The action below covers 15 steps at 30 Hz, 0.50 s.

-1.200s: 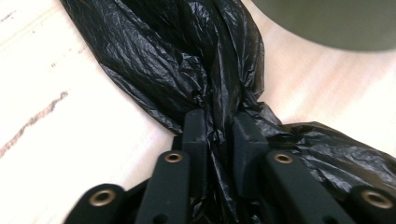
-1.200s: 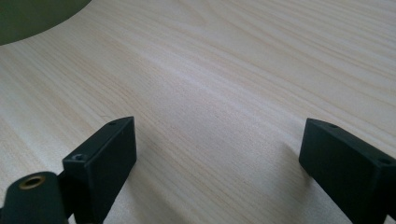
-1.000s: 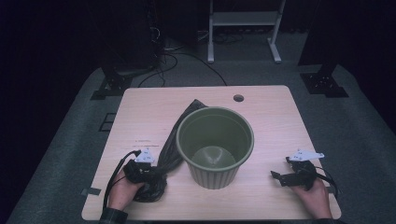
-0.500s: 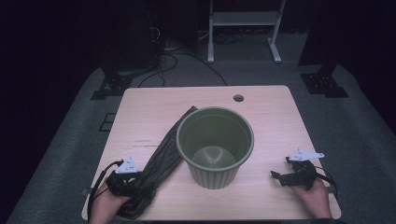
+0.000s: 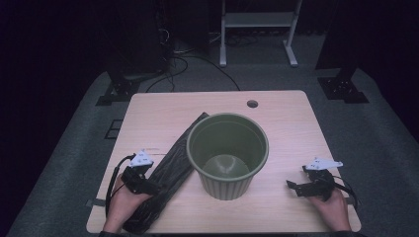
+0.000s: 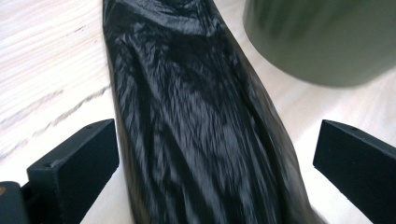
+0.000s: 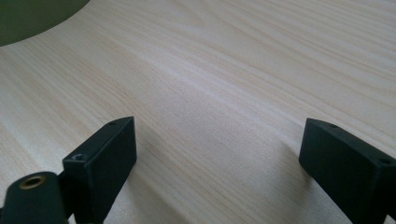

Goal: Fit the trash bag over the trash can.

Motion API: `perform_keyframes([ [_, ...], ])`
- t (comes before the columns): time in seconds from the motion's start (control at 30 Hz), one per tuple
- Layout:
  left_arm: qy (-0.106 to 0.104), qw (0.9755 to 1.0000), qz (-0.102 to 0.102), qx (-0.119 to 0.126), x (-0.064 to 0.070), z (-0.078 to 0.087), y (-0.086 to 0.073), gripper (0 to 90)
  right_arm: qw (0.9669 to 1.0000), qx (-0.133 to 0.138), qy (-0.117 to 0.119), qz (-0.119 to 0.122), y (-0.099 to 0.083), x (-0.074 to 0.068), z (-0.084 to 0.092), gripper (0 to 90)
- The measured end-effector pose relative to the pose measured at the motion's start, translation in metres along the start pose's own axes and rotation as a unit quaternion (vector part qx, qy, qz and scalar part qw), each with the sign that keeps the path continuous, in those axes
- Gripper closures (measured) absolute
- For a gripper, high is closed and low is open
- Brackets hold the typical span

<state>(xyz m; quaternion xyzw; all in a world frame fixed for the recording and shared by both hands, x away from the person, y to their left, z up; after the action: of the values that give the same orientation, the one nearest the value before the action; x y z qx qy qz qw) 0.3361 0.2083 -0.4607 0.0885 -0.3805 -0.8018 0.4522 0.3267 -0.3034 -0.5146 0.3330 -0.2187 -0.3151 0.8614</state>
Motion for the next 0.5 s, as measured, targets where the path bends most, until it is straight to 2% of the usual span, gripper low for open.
perform_keyframes([
  [0.1, -0.004, 1.0, 0.001, 0.006, 0.002, -0.012, 0.01, 0.0, 1.0, 0.0, 0.0, 0.0, 0.0, 0.0, 0.0, 9.7],
  [0.2, 0.005, 1.0, -0.006, 0.003, 0.001, -0.025, 0.016, 0.0, 1.0, 0.0, 0.001, 0.001, 0.0, 0.0, 0.0, 9.8],
  [0.27, 0.004, 1.0, -0.002, -0.004, -0.001, -0.035, 0.016, 0.0, 1.0, 0.0, 0.001, 0.001, 0.0, 0.0, 0.0, 9.7],
  [0.37, 0.016, 0.9996, -0.008, -0.024, -0.003, -0.048, 0.012, 0.0, 1.0, 0.0, 0.001, 0.002, 0.0, 0.0, 0.0, 9.7],
  [0.5, 0.021, 0.9994, -0.007, -0.026, -0.005, -0.056, 0.007, 0.0, 1.0, 0.0, 0.001, 0.002, 0.0, 0.0, 0.0, 9.7],
])
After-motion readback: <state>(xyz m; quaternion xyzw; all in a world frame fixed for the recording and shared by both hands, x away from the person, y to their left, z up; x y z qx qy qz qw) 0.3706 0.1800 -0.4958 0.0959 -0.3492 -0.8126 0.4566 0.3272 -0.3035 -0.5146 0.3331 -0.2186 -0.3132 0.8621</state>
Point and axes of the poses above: each handheld gripper's, and its own axes: z roughly backward along the jaws, y roughly out of its top, x roughly to its right, the point moved 4 cm from there along -z, roughly forward along the jaws, and after that the axes turned 14 degrees about z, right-handed, at the moved point
